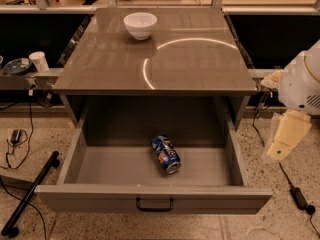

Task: Pick pepsi can from top drawer and place on counter

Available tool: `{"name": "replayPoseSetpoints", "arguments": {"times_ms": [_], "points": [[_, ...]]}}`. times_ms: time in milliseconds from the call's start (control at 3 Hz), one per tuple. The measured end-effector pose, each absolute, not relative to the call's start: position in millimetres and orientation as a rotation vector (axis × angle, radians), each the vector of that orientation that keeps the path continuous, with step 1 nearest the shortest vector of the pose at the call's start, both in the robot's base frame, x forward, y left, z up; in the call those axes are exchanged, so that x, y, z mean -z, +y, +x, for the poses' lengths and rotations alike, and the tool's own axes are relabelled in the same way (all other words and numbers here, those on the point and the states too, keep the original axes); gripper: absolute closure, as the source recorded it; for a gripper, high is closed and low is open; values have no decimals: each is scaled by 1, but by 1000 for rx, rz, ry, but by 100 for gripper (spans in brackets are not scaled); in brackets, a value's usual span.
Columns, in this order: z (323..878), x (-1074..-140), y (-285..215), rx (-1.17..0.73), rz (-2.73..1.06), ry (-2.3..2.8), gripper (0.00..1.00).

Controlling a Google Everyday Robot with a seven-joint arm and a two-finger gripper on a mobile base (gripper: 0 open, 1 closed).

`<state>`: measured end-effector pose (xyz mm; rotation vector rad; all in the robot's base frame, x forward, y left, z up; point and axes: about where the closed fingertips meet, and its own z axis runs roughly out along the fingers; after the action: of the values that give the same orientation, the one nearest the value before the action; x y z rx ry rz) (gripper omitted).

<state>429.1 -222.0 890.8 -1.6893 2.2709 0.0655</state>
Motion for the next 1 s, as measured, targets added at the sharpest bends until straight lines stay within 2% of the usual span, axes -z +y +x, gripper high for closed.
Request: {"name": "replayPoseSetpoints", "arguments": {"times_ms": [333, 1000], "points": [[424, -848, -221, -159, -1689, 2296, 0], [422, -850, -199, -197, -1734, 2228, 0]]}}
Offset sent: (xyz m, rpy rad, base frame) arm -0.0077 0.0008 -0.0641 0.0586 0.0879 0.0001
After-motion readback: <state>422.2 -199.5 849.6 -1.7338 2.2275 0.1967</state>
